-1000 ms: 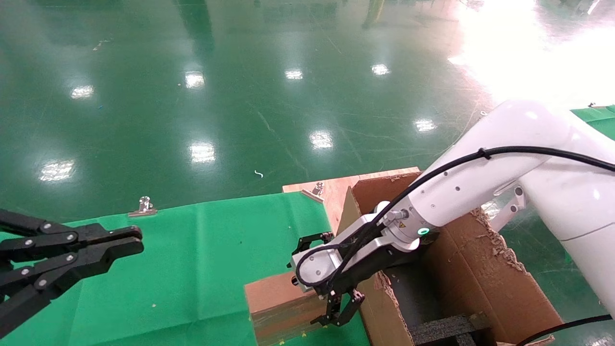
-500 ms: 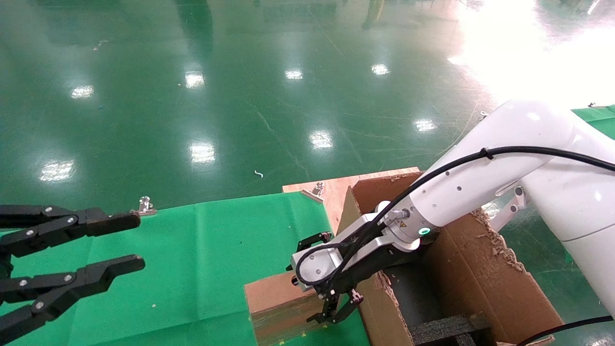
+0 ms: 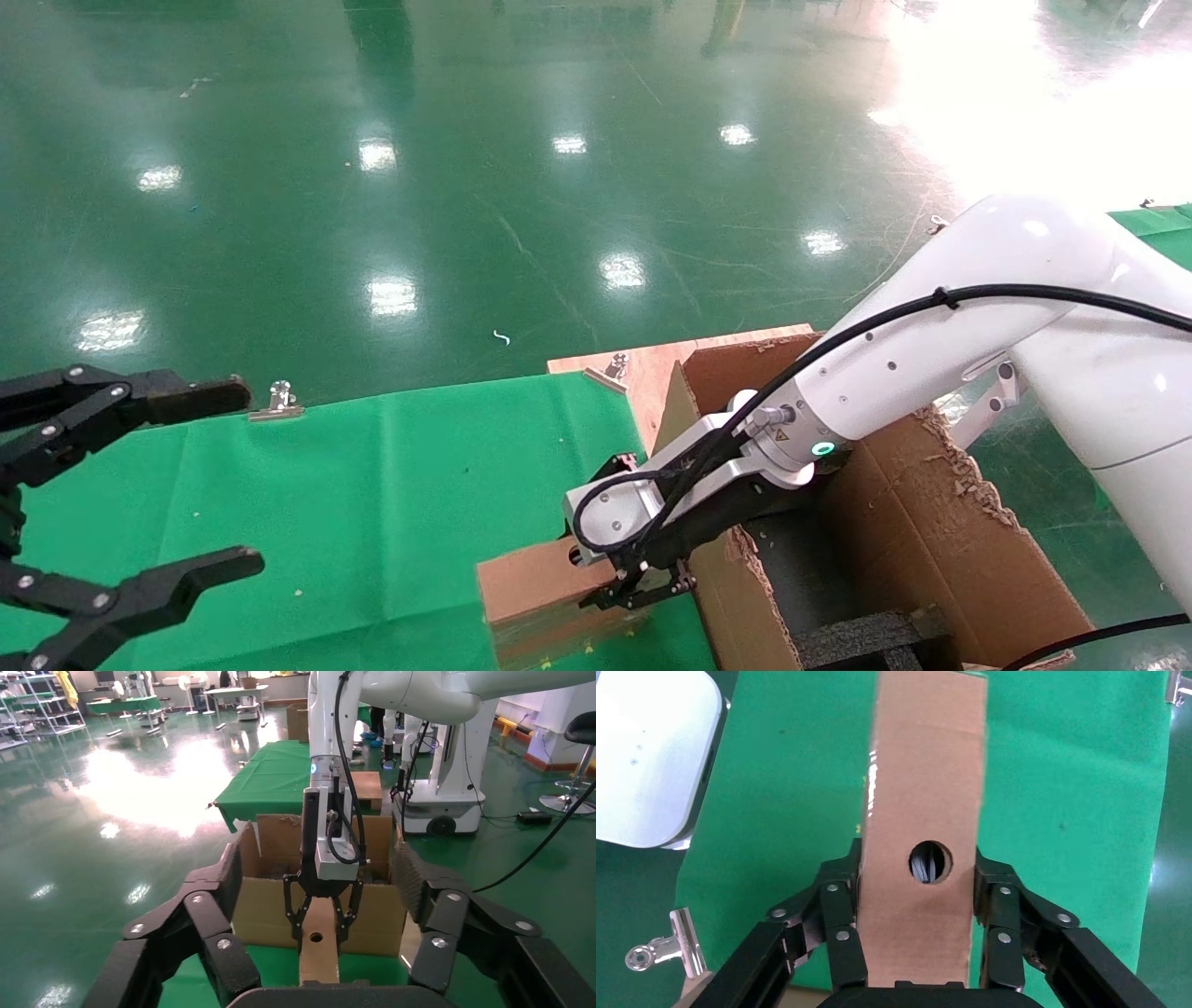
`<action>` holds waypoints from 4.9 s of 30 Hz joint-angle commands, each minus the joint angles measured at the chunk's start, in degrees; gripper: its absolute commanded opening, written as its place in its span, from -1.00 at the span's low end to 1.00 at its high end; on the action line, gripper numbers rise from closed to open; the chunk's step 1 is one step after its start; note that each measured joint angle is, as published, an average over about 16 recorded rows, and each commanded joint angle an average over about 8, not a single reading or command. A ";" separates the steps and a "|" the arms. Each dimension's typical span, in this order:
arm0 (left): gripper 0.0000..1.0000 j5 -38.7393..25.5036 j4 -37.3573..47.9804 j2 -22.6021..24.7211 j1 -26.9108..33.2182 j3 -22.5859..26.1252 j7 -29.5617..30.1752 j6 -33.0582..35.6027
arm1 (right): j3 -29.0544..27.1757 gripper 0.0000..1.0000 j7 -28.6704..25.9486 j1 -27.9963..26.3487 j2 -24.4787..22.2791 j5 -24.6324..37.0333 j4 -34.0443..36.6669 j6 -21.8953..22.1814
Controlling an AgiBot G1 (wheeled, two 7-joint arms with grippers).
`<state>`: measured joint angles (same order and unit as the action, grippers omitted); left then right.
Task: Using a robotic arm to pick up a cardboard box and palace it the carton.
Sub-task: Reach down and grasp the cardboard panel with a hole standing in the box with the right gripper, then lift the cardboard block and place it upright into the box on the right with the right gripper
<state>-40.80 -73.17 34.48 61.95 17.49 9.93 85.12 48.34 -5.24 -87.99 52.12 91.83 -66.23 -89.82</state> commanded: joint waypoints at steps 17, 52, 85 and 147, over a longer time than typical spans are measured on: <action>1.00 0.00 0.02 0.00 0.01 0.01 -0.01 0.00 | 0.03 -1.00 -0.69 -1.29 -0.42 -2.37 1.47 -0.25; 1.00 0.06 0.04 -0.02 0.04 0.10 -0.05 -0.02 | 24.83 -1.00 9.55 -37.93 -7.65 -24.07 19.92 -1.64; 1.00 0.11 0.04 -0.05 0.06 0.17 -0.09 -0.05 | 54.47 -1.00 11.32 -53.33 -26.98 -24.87 24.60 -1.38; 1.00 0.17 0.09 -0.08 0.09 0.27 -0.15 -0.08 | 65.07 -1.00 -79.41 -49.75 -37.53 -2.56 -10.73 24.76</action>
<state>-40.63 -73.08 34.39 62.03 17.76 9.78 85.03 113.39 -83.84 -137.67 14.66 88.99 -76.71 -65.09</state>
